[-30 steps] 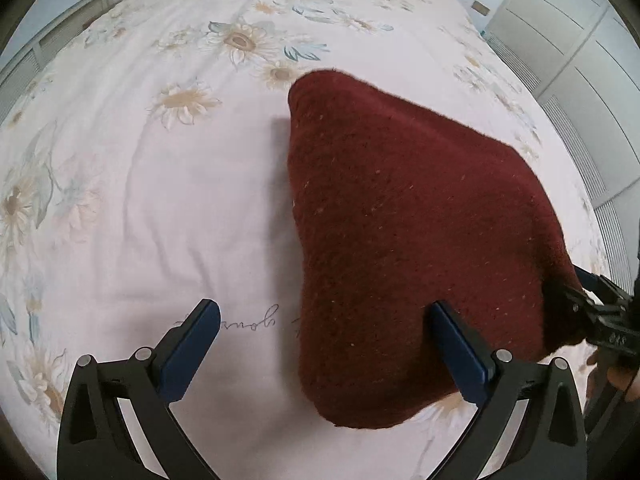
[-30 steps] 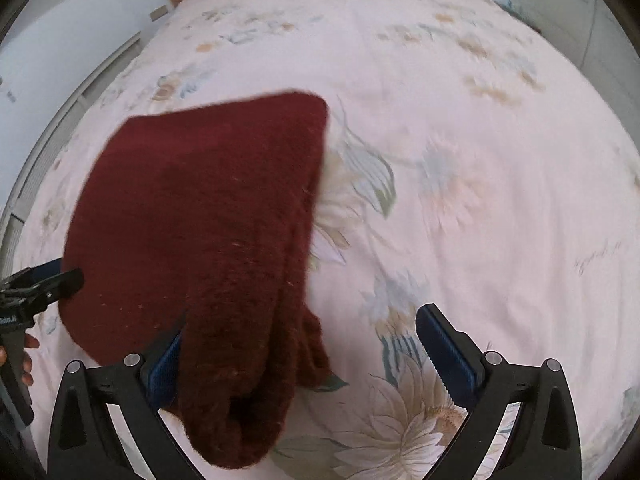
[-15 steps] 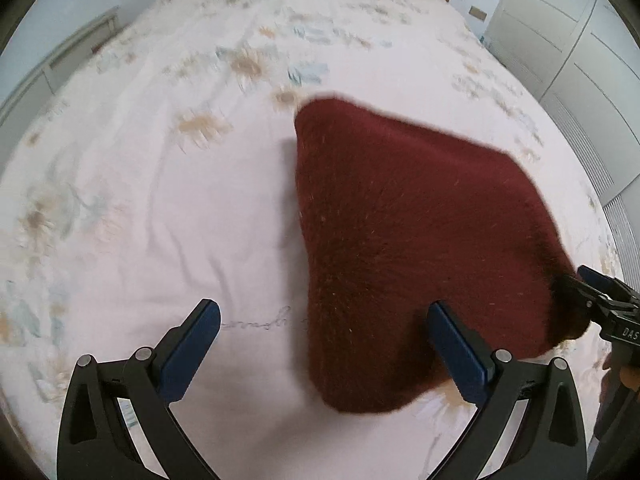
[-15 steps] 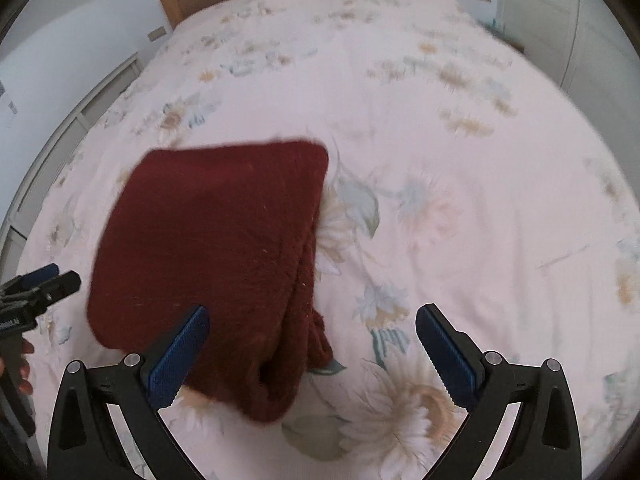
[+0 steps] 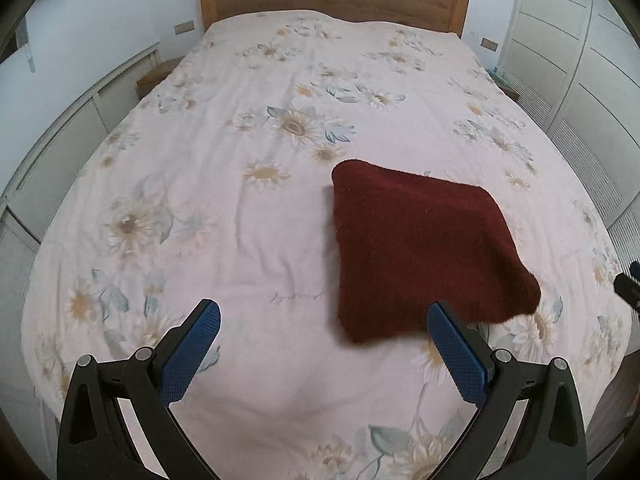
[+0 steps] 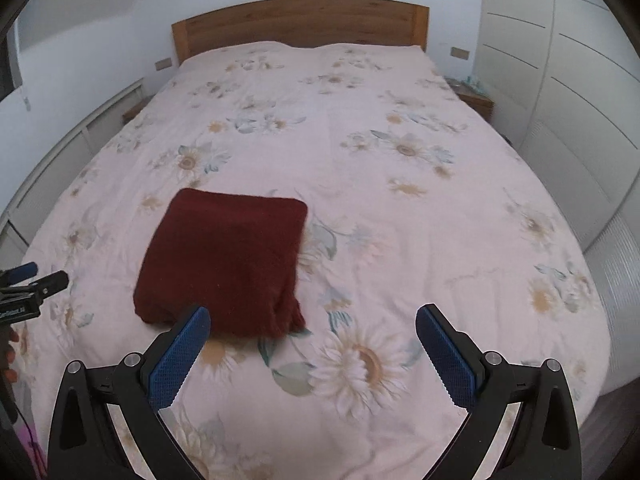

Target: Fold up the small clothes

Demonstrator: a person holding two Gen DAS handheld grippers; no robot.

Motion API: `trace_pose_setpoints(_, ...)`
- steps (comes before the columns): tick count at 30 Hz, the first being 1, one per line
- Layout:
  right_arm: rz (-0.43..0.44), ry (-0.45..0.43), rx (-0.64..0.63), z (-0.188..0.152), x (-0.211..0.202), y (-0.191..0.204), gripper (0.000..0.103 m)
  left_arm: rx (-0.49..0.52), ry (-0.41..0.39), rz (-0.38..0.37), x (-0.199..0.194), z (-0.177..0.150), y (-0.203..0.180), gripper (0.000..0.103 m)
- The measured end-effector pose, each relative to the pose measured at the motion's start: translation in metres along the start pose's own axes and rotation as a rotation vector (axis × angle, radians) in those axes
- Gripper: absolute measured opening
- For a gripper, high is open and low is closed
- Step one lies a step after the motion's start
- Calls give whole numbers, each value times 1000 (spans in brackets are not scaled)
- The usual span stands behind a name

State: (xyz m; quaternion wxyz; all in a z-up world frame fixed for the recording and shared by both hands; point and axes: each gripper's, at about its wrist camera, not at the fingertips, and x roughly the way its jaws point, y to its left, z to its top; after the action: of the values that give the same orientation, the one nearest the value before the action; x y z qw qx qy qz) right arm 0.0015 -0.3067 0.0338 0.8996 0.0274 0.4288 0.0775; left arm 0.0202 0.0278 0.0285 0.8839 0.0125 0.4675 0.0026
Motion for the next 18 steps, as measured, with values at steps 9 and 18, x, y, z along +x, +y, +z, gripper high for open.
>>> trace_pose_setpoints(9,-26,47,18,-30,-11,-11,102,76,31,26,-2,-32,-11,102)
trace_pose_setpoints(18,-22,57,15,-35,-9,-11,102,104,35,26,4,-35,-15,102)
